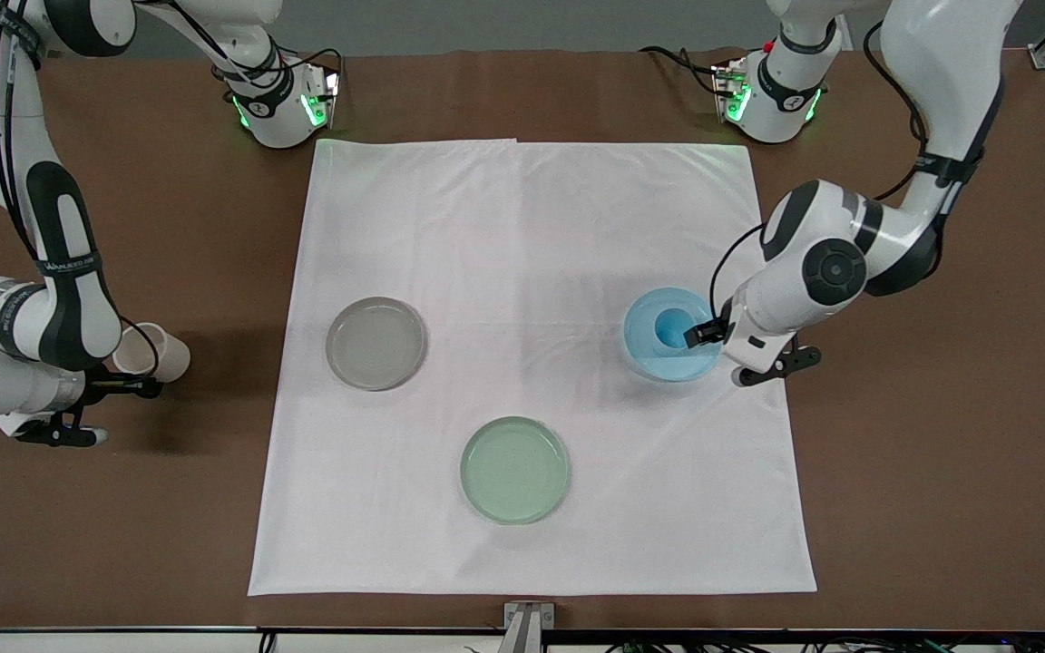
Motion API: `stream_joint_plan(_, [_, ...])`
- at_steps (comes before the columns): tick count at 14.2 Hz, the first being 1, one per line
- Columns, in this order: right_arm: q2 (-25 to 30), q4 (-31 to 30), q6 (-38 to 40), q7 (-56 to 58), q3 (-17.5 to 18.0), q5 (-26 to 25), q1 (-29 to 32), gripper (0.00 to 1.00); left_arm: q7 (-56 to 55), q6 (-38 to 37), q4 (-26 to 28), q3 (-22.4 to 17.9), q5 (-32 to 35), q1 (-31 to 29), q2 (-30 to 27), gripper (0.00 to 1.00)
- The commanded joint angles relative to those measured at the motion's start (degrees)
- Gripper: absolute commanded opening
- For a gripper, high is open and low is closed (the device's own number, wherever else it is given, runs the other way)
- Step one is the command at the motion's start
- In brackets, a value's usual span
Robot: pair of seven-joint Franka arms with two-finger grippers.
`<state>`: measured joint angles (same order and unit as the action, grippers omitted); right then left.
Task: Place blue cup in blue plate and white mug in gray plate
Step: 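Carry the blue cup onto the blue plate and release it with the left gripper, then withdraw the left gripper while the right gripper lifts the white mug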
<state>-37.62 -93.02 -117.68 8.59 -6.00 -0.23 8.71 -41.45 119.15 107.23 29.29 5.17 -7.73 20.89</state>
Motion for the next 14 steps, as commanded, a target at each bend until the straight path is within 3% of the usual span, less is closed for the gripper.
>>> stream_joint_plan(1, [0.09, -0.67, -1.32, 0.73, 0.73, -1.09, 0.95, 0.36, 0.48, -13.72, -12.52, -0.02, 1.07, -1.93, -1.46, 1.0])
stream_joint_plan(5, [-0.17, -0.67, -1.24, 0.73, 0.73, -1.09, 0.95, 0.28, 7.23, -20.62, -21.61, -0.19, 6.49, -5.19, -4.44, 1.0])
stream_joint_plan(11, [0.0, -0.49, -0.97, 0.73, 0.82, -1.0, 0.69, 0.02, 31.74, -28.09, -22.59, -0.28, 3.54, -13.63, -12.08, 1.0])
stream_joint_plan(12, [0.09, -0.4, -0.88, 0.73, 0.82, -1.0, 0.6, 0.01, 35.09, -28.18, -21.89, -3.42, 2.48, -11.54, -14.1, 1.0])
stream_joint_plan(14, [0.44, -0.4, -0.62, 1.17, 0.99, -0.91, 0.25, 0.0, 39.67, -32.64, -21.71, -14.65, 0.29, -2.78, -17.27, 1.0])
